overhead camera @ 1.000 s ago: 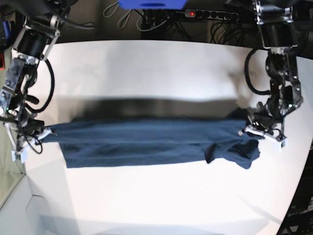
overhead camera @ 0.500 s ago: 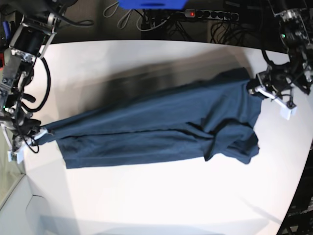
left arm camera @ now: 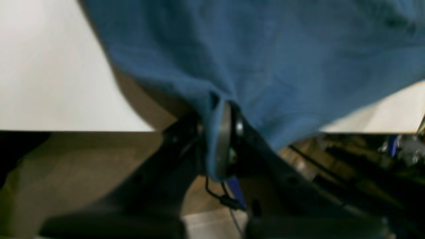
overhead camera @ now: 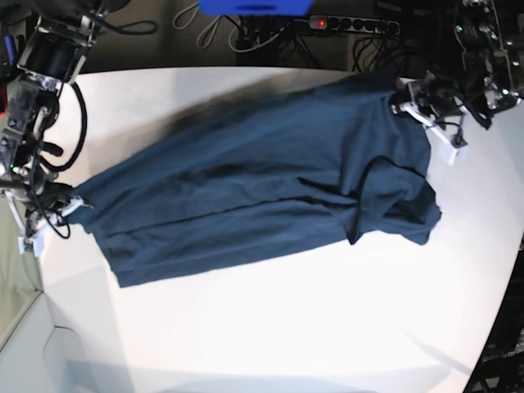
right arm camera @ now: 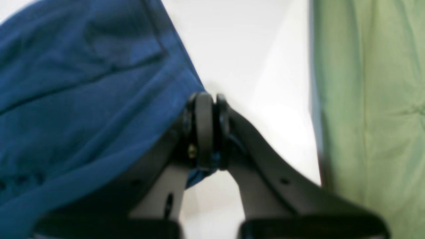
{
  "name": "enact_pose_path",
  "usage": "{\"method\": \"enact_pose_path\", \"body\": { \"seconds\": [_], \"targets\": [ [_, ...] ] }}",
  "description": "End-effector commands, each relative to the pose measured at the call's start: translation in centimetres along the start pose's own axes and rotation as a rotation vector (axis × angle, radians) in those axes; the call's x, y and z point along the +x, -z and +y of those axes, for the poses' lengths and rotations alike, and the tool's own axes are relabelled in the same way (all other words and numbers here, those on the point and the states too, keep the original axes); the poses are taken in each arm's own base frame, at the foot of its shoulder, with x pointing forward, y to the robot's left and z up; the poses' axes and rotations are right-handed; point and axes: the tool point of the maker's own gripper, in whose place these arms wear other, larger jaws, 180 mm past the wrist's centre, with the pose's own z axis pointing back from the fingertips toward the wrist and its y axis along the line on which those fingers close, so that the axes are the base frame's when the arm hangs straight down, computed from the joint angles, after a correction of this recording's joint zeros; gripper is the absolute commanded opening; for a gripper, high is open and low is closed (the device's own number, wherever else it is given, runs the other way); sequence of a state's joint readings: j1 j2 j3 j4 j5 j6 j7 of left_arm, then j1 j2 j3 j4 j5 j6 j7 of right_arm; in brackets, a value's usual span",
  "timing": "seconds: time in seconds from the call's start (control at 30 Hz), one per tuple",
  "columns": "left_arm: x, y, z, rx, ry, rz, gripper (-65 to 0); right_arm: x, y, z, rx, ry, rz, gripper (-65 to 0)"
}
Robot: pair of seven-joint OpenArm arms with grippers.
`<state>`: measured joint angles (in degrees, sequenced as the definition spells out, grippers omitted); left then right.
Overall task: Layout the t-shirt on the table in an organized manner, then fold the t-shirt properly
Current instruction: 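Lift the shirt edge with both grippers and shake it out flat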
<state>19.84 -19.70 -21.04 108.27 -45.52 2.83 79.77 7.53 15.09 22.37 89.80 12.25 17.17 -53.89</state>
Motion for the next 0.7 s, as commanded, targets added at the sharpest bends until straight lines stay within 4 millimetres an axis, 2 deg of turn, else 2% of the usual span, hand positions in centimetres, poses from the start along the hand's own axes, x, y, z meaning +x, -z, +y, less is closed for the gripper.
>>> {"method": "enact_pose_path", "body": {
  "seconds": [0.0, 0.07, 0.23, 0.3, 0.4, 0.57, 0.67],
  "targets": [
    [-0.3, -0.1, -0.4, -0.007, 0.02, 0.013, -65.0, 1.7, -0.8, -0.6, -0.017, -0.018, -0.06, -60.2],
    [-0.8, 0.4, -1.2, -0.022, 0.043, 0.039, -65.0, 1.0, -1.1, -0.7, -0.021, -0.029, -0.05, -54.9],
    [-2.2, 1.2, -2.4, -0.041, 0.106, 0.101, -64.9, -0.2, -3.0, -0.5, -0.036, -0.08, -0.062, -36.7],
    [-2.4, 1.3, -2.5, -0.039, 0.125, 0.115, -64.9, -0.3, -3.7, -0.4, -0.04, -0.097, -0.07, -31.8],
    [-2.4, 1.3, -2.5, -0.039, 0.128, 0.118, -63.2, -0.1, -4.7, -0.1, -0.044, -0.121, -0.09, -27.7],
    [-2.4, 1.2, -2.5, -0.038, 0.127, 0.114, -45.8, 0.2, -5.6, 0.3, -0.041, -0.135, -0.112, -26.9],
    [-2.4, 1.0, -2.8, -0.049, 0.13, 0.111, -38.5, 0.3, -5.6, 0.4, -0.04, -0.135, -0.115, -26.9]
  ]
}}
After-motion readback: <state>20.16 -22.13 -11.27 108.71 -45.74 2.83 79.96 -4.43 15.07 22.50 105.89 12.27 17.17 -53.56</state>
